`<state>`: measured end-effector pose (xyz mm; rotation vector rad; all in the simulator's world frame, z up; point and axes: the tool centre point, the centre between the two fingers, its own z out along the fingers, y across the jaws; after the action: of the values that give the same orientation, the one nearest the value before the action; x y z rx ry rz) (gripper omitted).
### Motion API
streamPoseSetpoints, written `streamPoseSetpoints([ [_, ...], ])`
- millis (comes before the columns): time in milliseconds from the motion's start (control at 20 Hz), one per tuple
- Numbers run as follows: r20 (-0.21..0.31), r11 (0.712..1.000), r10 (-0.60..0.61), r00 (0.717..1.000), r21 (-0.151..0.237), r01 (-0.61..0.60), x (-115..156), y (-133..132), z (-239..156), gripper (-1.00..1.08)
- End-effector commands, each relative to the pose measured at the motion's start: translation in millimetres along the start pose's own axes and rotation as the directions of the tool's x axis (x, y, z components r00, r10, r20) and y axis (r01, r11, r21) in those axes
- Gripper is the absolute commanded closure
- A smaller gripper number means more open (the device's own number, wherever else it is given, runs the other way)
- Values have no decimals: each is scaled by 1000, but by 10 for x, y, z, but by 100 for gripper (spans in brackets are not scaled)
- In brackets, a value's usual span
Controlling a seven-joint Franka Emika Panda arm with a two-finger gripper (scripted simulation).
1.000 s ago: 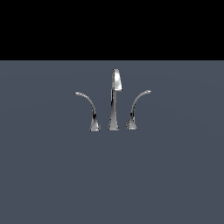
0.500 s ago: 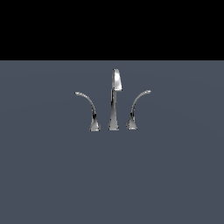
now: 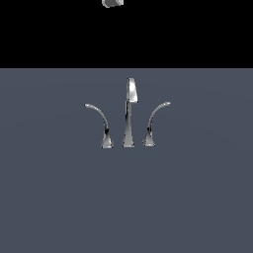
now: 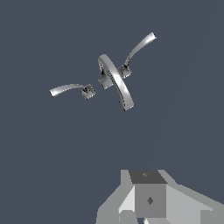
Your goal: Turn on the faucet by rotating a designated handle.
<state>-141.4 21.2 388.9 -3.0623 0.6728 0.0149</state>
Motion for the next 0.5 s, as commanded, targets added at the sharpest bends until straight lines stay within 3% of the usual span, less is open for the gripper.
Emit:
streamPoseSetpoints([
  [0, -1, 998, 68, 998, 2, -68, 160, -64, 142, 108],
  [450, -2, 953, 304, 953, 4, -304, 771, -190, 642, 108],
])
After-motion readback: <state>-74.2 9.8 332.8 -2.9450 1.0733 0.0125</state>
